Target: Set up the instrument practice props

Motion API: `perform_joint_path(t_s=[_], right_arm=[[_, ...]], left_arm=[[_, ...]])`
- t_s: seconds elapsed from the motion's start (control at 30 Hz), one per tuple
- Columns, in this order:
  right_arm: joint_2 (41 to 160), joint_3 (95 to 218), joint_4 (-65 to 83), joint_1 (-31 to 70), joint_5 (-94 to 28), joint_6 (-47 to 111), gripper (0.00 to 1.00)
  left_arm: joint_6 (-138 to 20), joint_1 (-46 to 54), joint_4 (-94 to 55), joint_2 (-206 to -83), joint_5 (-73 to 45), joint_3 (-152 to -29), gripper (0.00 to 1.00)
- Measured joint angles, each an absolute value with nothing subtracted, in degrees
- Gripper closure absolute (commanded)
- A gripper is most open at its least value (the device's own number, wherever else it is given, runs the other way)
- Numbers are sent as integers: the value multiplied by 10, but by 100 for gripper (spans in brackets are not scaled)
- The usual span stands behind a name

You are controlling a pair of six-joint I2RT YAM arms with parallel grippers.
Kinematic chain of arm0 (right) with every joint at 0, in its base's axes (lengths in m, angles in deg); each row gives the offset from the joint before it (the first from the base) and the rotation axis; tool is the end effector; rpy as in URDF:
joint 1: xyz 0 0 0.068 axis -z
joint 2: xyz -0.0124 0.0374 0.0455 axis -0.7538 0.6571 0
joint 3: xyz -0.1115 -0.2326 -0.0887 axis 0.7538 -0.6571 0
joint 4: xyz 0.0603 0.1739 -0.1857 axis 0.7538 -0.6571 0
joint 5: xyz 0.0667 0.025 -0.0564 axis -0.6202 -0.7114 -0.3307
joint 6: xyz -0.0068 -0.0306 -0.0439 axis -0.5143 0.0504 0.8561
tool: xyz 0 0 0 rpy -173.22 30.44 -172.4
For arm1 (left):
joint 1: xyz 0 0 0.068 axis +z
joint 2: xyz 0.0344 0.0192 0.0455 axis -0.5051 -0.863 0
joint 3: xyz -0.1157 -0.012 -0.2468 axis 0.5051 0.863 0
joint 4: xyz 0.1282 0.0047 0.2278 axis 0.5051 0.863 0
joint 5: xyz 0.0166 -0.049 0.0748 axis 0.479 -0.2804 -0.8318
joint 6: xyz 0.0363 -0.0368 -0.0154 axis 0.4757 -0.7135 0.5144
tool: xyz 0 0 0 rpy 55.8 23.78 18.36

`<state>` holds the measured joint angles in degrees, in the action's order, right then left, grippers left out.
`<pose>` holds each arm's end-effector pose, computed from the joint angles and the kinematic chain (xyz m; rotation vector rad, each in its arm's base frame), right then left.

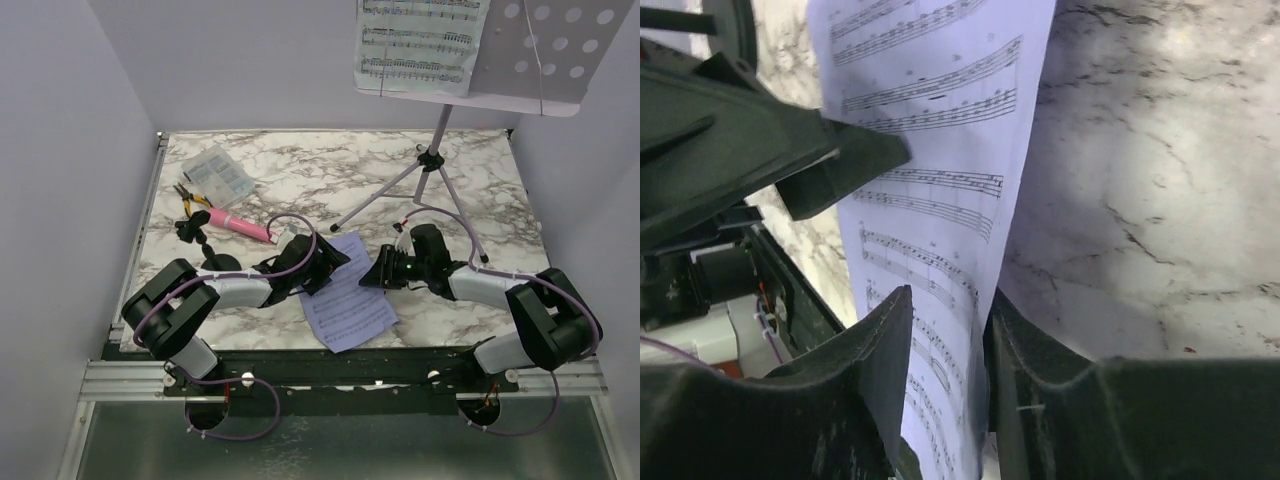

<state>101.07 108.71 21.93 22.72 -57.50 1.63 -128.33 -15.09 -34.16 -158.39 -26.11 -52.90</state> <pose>0.2184 0.1290 0.1448 -0.0882 2.4580 1.1892 0.2079 -0.2075 0.1455 -0.7836 2.3411 -1.0415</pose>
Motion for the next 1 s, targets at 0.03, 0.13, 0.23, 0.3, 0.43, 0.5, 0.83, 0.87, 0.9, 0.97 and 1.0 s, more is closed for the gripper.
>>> perform_joint_path(t_s=[0.03, 0.13, 0.23, 0.3, 0.43, 0.5, 0.83, 0.87, 0.9, 0.97, 1.0], right_arm=[[1015, 1087, 223, 227, -570, 13, 68], [1035, 1086, 235, 227, -558, 3, 79], [1041, 1073, 253, 227, -552, -6, 90], [1037, 1061, 269, 226, -549, -14, 94], [973, 1028, 284, 226, -540, -25, 100], [915, 1023, 279, 226, -527, -26, 100], [624, 1046, 200, 226, -434, 16, 100], [603, 1053, 190, 226, -431, 23, 100], [584, 1061, 181, 226, -430, 30, 100], [551, 1083, 163, 226, -430, 46, 100], [537, 1097, 154, 226, -432, 54, 100]], left_arm=[[-1281, -151, -342, -1584, -260, -529, 10], [-1271, -151, -341, -1584, -259, -532, 8], [-1258, -151, -340, -1583, -255, -533, 7], [-1242, -151, -334, -1577, -252, -534, 6], [-1204, -152, -325, -1549, -246, -534, 5], [-1180, -154, -335, -1518, -246, -533, 4], [-1049, -126, -490, -1368, -175, -534, 1], [-1046, -117, -506, -1367, -163, -534, 1], [-1044, -109, -517, -1368, -149, -534, 1], [-1041, -90, -544, -1369, -113, -534, 1], [-1039, -81, -553, -1369, -99, -536, 1]])
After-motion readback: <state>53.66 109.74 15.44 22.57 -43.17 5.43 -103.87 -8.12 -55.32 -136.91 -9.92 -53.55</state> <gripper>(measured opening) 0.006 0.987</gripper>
